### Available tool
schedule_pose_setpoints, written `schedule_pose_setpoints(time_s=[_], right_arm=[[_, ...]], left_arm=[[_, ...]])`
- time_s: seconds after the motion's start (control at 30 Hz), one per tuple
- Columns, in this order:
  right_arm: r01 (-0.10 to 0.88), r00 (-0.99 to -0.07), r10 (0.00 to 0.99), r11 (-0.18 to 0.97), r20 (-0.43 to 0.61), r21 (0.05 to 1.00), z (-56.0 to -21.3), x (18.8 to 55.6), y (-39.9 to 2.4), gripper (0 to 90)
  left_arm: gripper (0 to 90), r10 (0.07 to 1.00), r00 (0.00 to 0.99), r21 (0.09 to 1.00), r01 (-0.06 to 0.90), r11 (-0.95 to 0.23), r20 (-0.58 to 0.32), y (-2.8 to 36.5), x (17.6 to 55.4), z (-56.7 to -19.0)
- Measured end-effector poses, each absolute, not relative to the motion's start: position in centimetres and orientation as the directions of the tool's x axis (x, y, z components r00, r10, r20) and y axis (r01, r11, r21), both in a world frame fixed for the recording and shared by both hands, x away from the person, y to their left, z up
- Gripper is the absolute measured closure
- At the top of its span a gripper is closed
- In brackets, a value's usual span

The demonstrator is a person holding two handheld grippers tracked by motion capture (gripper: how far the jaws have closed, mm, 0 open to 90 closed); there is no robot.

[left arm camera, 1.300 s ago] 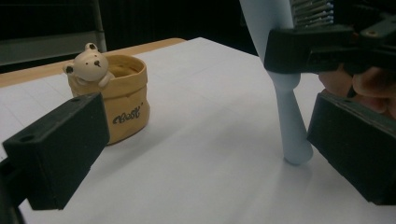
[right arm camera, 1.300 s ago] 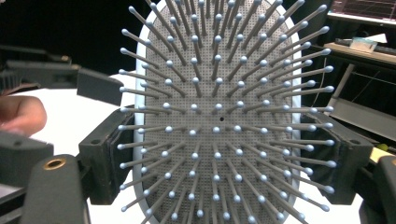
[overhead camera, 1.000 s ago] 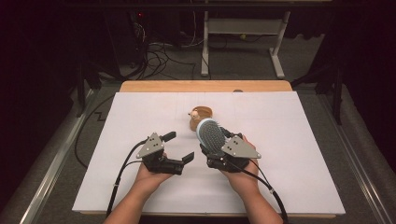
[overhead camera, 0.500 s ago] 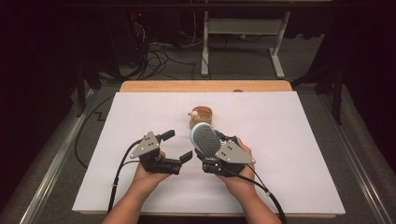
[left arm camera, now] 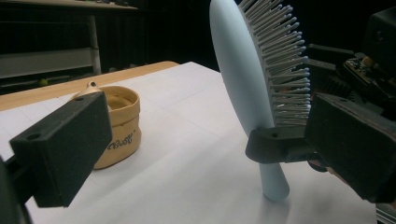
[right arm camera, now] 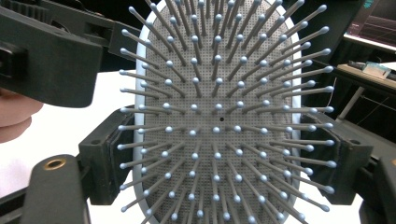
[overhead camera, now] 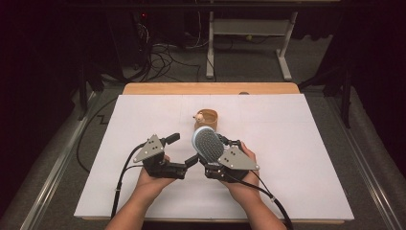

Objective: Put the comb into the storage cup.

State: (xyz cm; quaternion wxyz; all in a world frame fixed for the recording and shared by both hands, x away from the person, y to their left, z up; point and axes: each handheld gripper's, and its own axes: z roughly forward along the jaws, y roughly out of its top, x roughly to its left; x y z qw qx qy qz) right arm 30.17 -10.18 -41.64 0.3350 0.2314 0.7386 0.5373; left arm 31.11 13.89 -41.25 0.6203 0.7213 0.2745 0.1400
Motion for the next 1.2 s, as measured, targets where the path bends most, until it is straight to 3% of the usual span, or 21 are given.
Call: schedule_pose_setpoints(time_s=[1.2], right_arm=[[-0.071,-0.694,0.641,0.391,-0.326,0.918,-42.1,28.9,-7.9,20.8]], left_arm=[[3.9,0.545,0.821,0.971,0.235,-0.047,-0.172,13.6,30.7,-40.7]])
